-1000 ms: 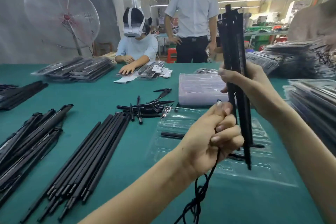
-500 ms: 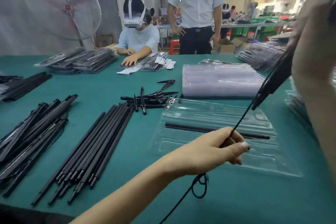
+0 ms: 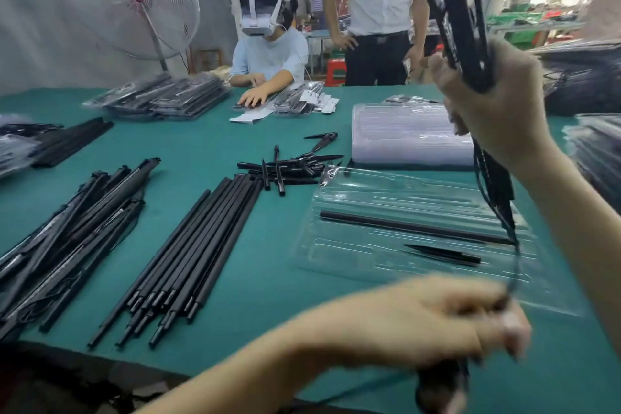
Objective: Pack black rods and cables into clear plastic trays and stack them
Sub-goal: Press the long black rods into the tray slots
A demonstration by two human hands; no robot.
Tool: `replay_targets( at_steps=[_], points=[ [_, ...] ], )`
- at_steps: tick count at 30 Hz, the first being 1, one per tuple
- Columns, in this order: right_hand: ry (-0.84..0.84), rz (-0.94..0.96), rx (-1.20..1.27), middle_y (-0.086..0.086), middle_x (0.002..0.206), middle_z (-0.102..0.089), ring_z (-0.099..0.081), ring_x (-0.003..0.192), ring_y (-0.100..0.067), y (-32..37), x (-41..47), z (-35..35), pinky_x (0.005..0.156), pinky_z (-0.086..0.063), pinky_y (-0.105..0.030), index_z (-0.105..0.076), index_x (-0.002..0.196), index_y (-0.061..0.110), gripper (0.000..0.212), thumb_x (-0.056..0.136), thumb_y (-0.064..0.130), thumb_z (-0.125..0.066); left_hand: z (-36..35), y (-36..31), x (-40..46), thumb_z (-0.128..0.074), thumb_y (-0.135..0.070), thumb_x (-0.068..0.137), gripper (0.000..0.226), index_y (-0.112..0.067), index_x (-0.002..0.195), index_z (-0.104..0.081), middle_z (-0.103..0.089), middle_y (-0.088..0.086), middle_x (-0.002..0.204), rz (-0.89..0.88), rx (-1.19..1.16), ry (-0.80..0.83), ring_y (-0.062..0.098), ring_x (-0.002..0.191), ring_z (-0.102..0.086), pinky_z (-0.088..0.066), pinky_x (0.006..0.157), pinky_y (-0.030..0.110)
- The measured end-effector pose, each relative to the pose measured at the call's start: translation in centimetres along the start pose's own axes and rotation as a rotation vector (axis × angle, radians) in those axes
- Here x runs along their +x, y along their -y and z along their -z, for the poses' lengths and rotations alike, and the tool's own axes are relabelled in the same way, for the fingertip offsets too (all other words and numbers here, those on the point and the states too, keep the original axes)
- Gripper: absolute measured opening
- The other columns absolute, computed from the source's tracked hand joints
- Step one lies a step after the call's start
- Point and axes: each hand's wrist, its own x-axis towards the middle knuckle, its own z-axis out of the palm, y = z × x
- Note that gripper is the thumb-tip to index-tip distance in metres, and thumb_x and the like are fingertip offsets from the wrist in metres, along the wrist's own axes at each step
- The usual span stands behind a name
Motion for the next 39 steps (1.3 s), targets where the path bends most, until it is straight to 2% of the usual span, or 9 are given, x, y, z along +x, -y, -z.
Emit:
replay_targets(
  at_steps=[6,10,13,17,22,27,32,36,39],
  points=[
    [-0.154,0.062,-0.020,0.007,0.057,-0.054,-0.054,0.042,-0.009,-3.2,1.3,0.2,0.038,-0.042,-0.030,-0.056,0.086,0.009,0.024,0.096,0.031,-0.055,6.4,-0.6,-0.9,-0.032,-0.024,0.103,0.019,-0.015,0.090,-0.042,-0.051,-0.002,0.072,0.044,-0.298,-0.450,0.017,0.046,-0.064,-0.050,0.043,0.026],
    [-0.090,0.043,-0.034,0.002,0.057,-0.054,-0.053,0.040,-0.012,-4.0,0.6,-0.4,0.037,-0.043,-0.032,-0.053,0.085,0.010,0.021,0.095,0.029,-0.056,4.4,2.4,-1.6,-0.032,-0.024,0.104,0.017,-0.011,0.097,-0.040,-0.054,0.005,0.061,0.389,-0.056,-0.036,0.025,0.048,-0.064,-0.046,0.046,0.028],
    [-0.113,0.056,0.008,0.004,0.056,-0.054,-0.052,0.040,-0.011,-4.1,0.3,-0.8,0.037,-0.042,-0.031,-0.047,0.078,0.025,0.020,0.095,0.030,-0.056,4.0,0.7,-1.8,-0.032,-0.021,0.104,0.017,-0.012,0.094,-0.042,-0.059,0.002,0.060,0.248,-0.262,0.147,0.023,0.051,-0.068,-0.054,0.049,0.023],
    [-0.216,0.016,0.110,0.013,0.050,-0.055,-0.053,0.040,-0.010,-4.1,0.7,-0.9,0.038,-0.040,-0.026,-0.048,0.076,0.018,0.026,0.095,0.033,-0.056,5.6,-3.8,-1.3,-0.019,-0.025,0.105,0.030,-0.016,0.090,-0.044,-0.045,0.003,0.077,-0.222,-0.742,0.043,0.005,0.048,-0.059,-0.050,0.043,0.016],
    [-0.198,-0.005,0.161,0.011,0.049,-0.054,-0.049,0.037,-0.014,-5.0,0.3,-0.6,0.034,-0.039,-0.028,-0.052,0.078,0.008,0.028,0.095,0.030,-0.058,2.6,-0.4,-0.3,-0.032,-0.021,0.104,0.019,-0.010,0.094,-0.044,-0.048,0.006,0.067,0.211,-0.062,0.058,0.020,0.050,-0.058,-0.051,0.055,0.029],
    [-0.211,0.027,0.131,0.021,0.052,-0.055,-0.049,0.042,0.001,-5.3,-0.4,-1.0,0.042,-0.036,-0.012,-0.051,0.077,0.007,0.022,0.094,0.020,-0.059,5.0,-4.9,-1.0,-0.027,-0.016,0.104,0.028,-0.007,0.090,-0.050,-0.056,0.006,0.071,-0.160,-0.736,0.101,0.019,0.056,-0.069,-0.056,0.052,0.025],
    [-0.178,-0.083,0.243,0.009,0.047,-0.052,-0.047,0.037,-0.019,-4.8,-0.7,-1.2,0.035,-0.038,-0.028,-0.051,0.079,0.005,0.032,0.094,0.032,-0.059,2.8,-2.8,-0.6,-0.029,-0.020,0.104,0.020,-0.011,0.091,-0.040,-0.045,0.008,0.076,0.061,-0.315,0.031,0.058,0.085,-0.060,-0.055,0.064,0.036],
    [-0.051,-0.081,0.256,0.011,0.046,-0.052,-0.043,0.036,-0.003,-4.5,-1.5,-1.1,0.037,-0.035,-0.015,-0.048,0.069,0.015,0.028,0.094,0.022,-0.059,4.6,-3.3,-1.2,-0.026,-0.016,0.104,0.024,-0.010,0.088,-0.044,-0.043,0.002,0.074,-0.132,-0.547,-0.059,0.020,0.064,-0.072,-0.056,0.056,0.021],
    [0.210,-0.242,0.535,0.003,0.042,-0.047,-0.038,0.032,-0.010,-3.9,-1.8,-0.9,0.035,-0.032,-0.014,-0.057,0.071,0.020,0.023,0.089,0.034,-0.062,5.5,-3.2,-0.5,-0.032,-0.018,0.103,0.023,-0.011,0.087,-0.046,-0.042,0.002,0.074,-0.063,-0.388,-0.212,0.018,0.056,-0.067,-0.054,0.055,0.021]
  ],
)
